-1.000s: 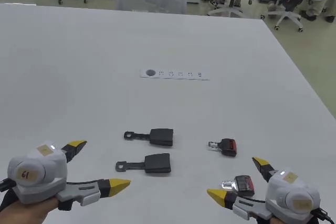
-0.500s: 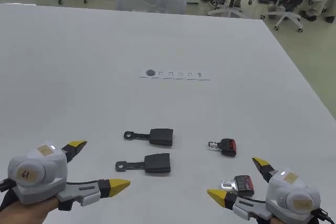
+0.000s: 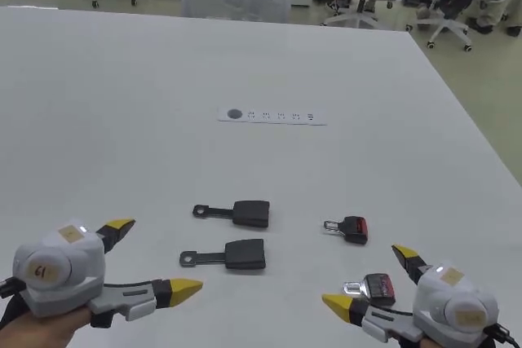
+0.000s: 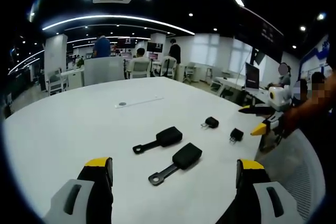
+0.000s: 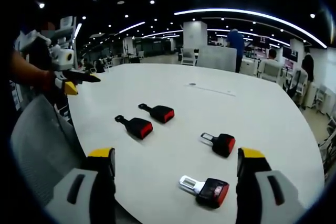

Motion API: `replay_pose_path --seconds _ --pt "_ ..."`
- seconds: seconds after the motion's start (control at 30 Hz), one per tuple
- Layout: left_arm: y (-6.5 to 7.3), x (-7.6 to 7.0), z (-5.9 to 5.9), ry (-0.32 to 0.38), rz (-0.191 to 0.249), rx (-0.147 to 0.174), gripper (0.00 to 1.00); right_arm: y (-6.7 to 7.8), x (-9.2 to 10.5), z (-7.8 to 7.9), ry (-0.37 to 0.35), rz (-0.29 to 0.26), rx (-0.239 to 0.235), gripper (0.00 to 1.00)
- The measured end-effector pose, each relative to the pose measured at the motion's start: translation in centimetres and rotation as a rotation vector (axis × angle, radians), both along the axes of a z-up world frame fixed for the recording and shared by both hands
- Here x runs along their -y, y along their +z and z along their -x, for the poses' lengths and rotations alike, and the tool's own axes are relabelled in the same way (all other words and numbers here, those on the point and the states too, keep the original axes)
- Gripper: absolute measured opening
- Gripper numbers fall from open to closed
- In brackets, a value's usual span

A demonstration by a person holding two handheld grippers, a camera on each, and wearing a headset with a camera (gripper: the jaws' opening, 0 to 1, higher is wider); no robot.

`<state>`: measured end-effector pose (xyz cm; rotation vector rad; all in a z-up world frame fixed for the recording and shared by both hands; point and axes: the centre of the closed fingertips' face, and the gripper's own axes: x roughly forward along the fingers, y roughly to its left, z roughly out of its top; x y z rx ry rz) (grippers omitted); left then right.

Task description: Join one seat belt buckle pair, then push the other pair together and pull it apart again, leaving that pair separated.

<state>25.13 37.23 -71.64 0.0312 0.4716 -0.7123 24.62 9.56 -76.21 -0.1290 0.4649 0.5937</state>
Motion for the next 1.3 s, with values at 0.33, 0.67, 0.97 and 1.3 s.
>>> replay_pose_path --seconds 0.33,0.67,0.97,1.3 --pt "0.1 0.0 -0.1 -0.002 -0.003 0.002 1.00 0.1 0.0 -0.1 0.006 0.004 0.002 0.98" --pt "0.1 0.3 0.0 -0.008 -0.005 0.001 1.00 0.1 0.1 -0.1 0.013 0.006 -0.002 0.98" --pt "-0.2 1.0 -0.2 -0.028 -0.012 -0.002 1.00 -0.3 0.2 0.0 0.034 0.017 -0.011 0.98" --pt "-0.9 1.5 -0.6 -0.061 -0.031 -0.009 1.00 -1.1 0.5 0.7 0.090 0.038 -0.035 0.97"
